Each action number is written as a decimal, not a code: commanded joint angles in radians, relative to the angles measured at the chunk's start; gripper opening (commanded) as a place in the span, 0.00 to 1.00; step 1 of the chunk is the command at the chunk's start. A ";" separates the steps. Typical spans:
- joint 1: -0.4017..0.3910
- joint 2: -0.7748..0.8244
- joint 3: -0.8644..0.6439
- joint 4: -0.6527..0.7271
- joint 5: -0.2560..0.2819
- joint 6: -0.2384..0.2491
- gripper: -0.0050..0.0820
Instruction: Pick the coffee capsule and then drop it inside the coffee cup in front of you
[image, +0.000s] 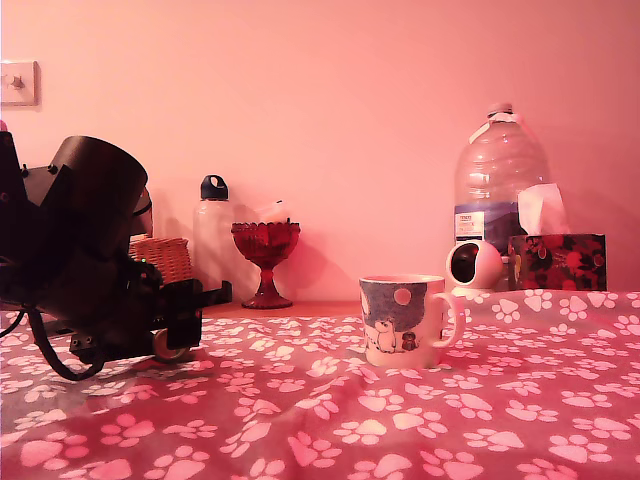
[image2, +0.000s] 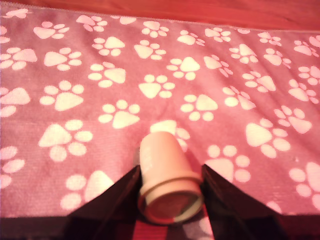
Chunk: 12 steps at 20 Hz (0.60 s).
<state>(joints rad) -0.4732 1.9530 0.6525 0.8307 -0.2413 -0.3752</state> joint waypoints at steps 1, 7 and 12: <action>-0.003 0.017 0.005 0.008 0.001 0.009 0.38; -0.003 0.017 0.005 0.015 0.022 0.009 0.38; -0.003 0.017 0.005 0.015 0.028 0.009 0.38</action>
<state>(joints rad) -0.4732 1.9530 0.6525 0.8371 -0.2142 -0.3752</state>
